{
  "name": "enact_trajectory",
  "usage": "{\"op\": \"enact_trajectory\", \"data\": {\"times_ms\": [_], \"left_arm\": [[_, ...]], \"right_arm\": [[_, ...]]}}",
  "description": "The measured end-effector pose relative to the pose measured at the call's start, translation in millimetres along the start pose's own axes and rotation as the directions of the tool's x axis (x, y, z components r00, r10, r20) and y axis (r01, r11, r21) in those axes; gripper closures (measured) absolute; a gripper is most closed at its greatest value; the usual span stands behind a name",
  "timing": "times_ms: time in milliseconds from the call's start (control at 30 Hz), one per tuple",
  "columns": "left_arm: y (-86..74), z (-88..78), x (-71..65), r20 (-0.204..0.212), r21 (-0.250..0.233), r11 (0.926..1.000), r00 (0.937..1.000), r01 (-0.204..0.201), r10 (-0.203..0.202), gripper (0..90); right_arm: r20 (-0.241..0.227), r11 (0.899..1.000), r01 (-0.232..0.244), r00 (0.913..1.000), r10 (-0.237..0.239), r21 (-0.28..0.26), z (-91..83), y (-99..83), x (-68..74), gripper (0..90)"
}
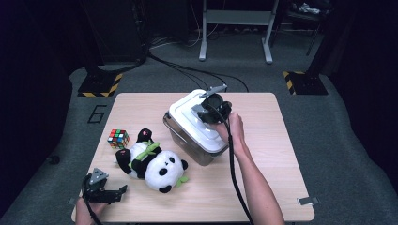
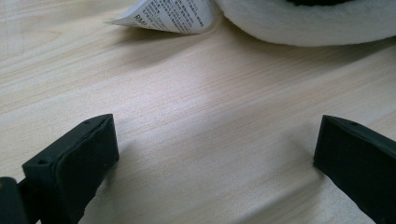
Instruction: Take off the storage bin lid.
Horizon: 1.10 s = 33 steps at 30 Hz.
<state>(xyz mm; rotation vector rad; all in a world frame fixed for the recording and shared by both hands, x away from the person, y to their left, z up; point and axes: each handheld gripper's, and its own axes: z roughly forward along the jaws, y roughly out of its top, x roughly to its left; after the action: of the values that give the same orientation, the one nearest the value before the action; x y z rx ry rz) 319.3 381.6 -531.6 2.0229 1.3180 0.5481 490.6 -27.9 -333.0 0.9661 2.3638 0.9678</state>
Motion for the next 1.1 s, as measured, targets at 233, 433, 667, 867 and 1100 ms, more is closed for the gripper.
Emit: {"op": "enact_trajectory", "data": {"times_ms": [233, 433, 667, 867, 1100], "left_arm": [[0.0, 0.0, 0.0, 0.000, 0.000, 1.0000, 1.0000, 0.000, 0.000, 0.0], [0.0, -0.1, 0.1, 0.000, 0.001, 1.0000, 1.0000, -0.001, 0.001, 0.0], [0.0, 0.1, -0.1, 0.000, -0.001, 1.0000, 1.0000, 0.001, -0.001, 0.0], [0.0, 0.0, 0.0, 0.000, -0.001, 1.0000, 1.0000, 0.001, -0.001, 0.0], [0.0, 0.1, -0.1, 0.000, -0.001, 1.0000, 1.0000, 0.001, -0.001, 0.0]], "right_arm": [[0.028, 1.000, -0.030, 0.9992, 0.030, -0.008, -12.9, -6.5, -15.2, 66.6], [0.053, 0.998, -0.056, 0.9970, 0.057, -0.017, -23.8, -13.5, -28.5, 66.6], [0.087, 0.995, -0.098, 0.9913, 0.099, -0.022, -34.2, -25.5, -44.9, 66.5], [0.112, 0.988, -0.146, 0.9824, 0.150, -0.038, -40.4, -36.9, -58.6, 66.5], [0.143, 0.980, -0.191, 0.9701, 0.196, -0.045, -46.7, -48.2, -73.2, 66.5]]}}
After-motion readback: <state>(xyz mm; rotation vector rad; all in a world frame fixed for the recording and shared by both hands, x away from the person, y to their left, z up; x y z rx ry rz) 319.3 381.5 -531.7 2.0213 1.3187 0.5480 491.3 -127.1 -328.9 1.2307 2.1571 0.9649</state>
